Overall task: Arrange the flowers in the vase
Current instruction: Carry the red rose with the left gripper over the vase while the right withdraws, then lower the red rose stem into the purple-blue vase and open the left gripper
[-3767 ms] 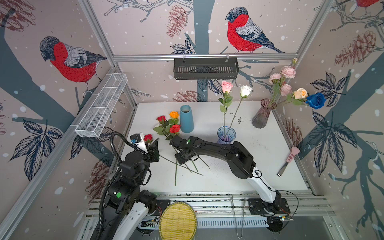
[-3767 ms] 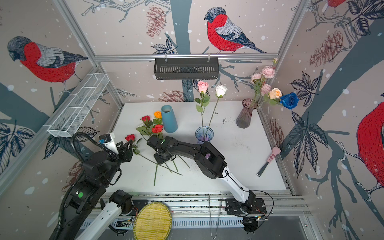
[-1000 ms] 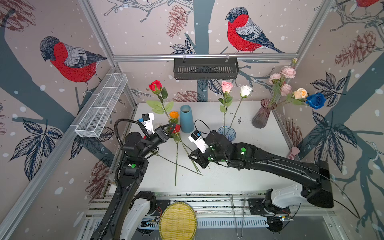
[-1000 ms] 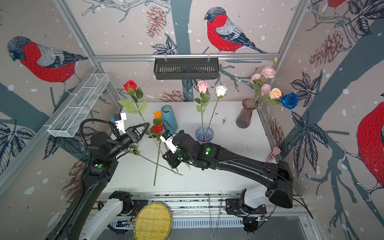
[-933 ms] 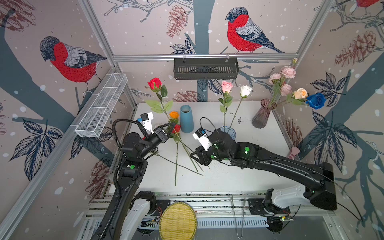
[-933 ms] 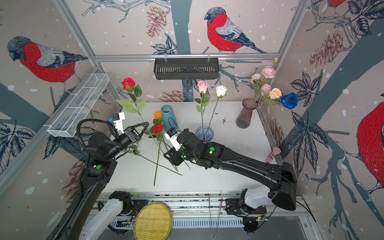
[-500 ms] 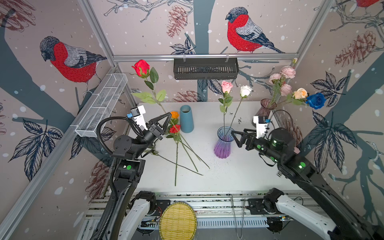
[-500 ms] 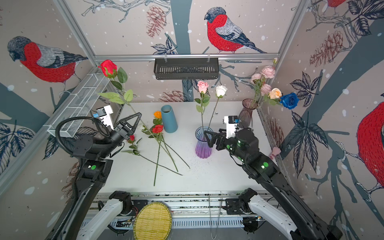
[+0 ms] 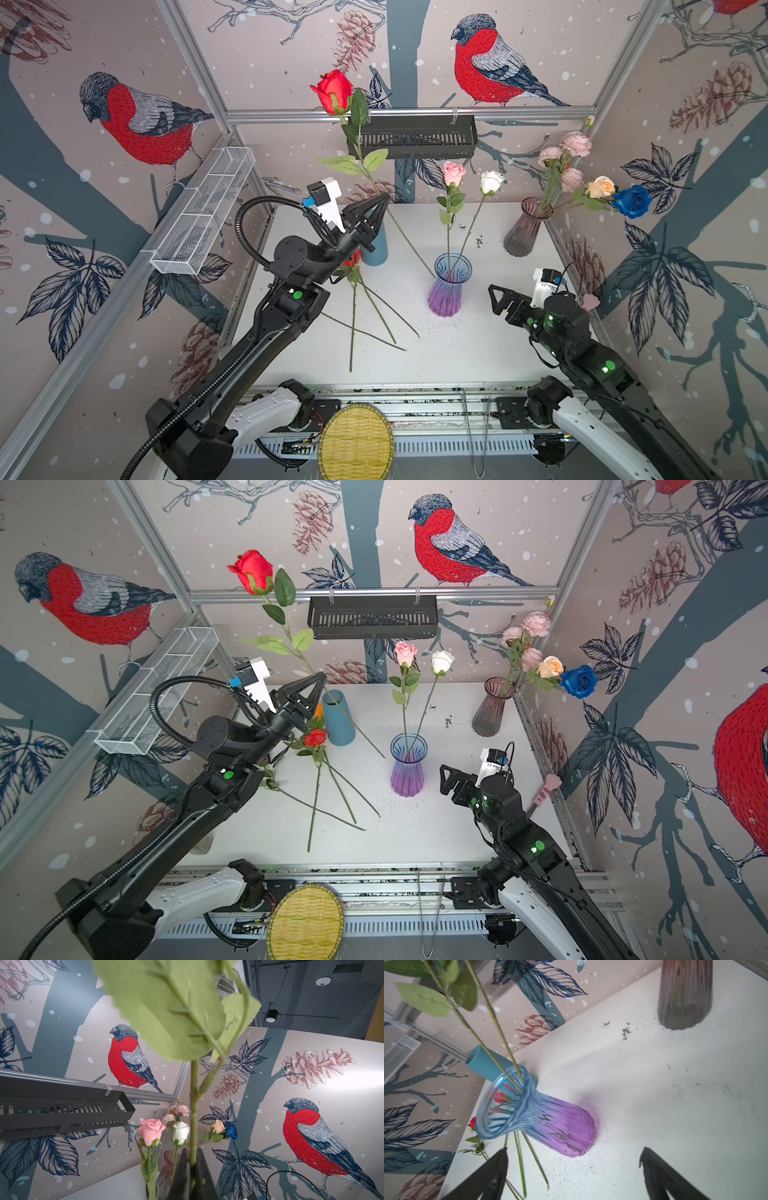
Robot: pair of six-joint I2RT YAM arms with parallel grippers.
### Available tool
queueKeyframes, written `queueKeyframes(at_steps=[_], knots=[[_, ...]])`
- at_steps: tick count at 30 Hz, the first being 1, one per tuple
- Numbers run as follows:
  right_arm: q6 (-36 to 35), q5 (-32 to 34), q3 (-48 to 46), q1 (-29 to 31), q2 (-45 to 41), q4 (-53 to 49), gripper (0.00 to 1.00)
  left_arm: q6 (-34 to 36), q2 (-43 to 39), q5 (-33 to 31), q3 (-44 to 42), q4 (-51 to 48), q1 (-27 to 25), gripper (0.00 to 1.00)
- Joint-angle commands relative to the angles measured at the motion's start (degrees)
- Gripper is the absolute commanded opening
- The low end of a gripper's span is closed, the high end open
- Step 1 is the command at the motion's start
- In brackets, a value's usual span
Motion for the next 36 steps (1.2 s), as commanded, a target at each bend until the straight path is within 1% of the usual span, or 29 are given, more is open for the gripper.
queueKeyframes(at_steps=[1, 4, 7, 10, 13, 19, 24, 29, 34, 35, 36], knots=[[1.6, -0.3, -1.0, -0.7, 0.1, 2.3, 0.99, 4.7, 4.1, -5.3, 3.9, 6.2, -2.0, 0.00], [-0.5, -0.8, -0.2, -1.5, 0.8, 3.0, 0.99, 8.6, 7.1, -7.1, 6.1, 7.2, -4.8, 0.00], [-2.2, -2.2, 0.8, -2.2, 2.1, 3.5, 0.99, 12.9, 10.2, -7.5, 8.6, 6.9, -7.3, 0.00], [-3.4, -3.2, 1.7, -2.6, 3.0, 3.8, 0.99, 17.6, 13.1, -7.9, 10.4, 5.8, -9.3, 0.00], [-4.4, -3.8, 2.3, -3.0, 3.3, 3.9, 0.99, 20.2, 15.6, -8.5, 11.2, 5.6, -10.4, 0.00], [-5.6, -4.2, 2.5, -3.4, 3.1, 3.4, 0.99, 20.4, 18.9, -7.5, 11.5, 5.5, -12.4, 0.00], [-5.8, -4.0, 2.2, -3.6, 3.1, 4.1, 0.99, 20.0, 19.8, -10.6, 6.8, 7.8, -15.9, 0.00], [-6.3, -6.2, 2.2, -3.8, 3.6, 5.1, 0.99, 12.6, 20.6, -11.7, 1.3, 12.7, -16.5, 0.00], [-6.4, -6.7, 2.1, -3.7, 3.5, 4.8, 0.99, 10.5, 21.1, -12.3, -0.7, 12.3, -17.0, 0.00], [-6.4, -6.6, 2.0, -3.7, 3.4, 4.7, 0.99, 10.3, 21.1, -12.4, -0.5, 11.4, -17.0, 0.09], [-6.4, -6.7, 1.9, -3.7, 3.1, 4.7, 0.99, 10.1, 21.0, -12.6, -0.1, 10.0, -17.0, 0.35]])
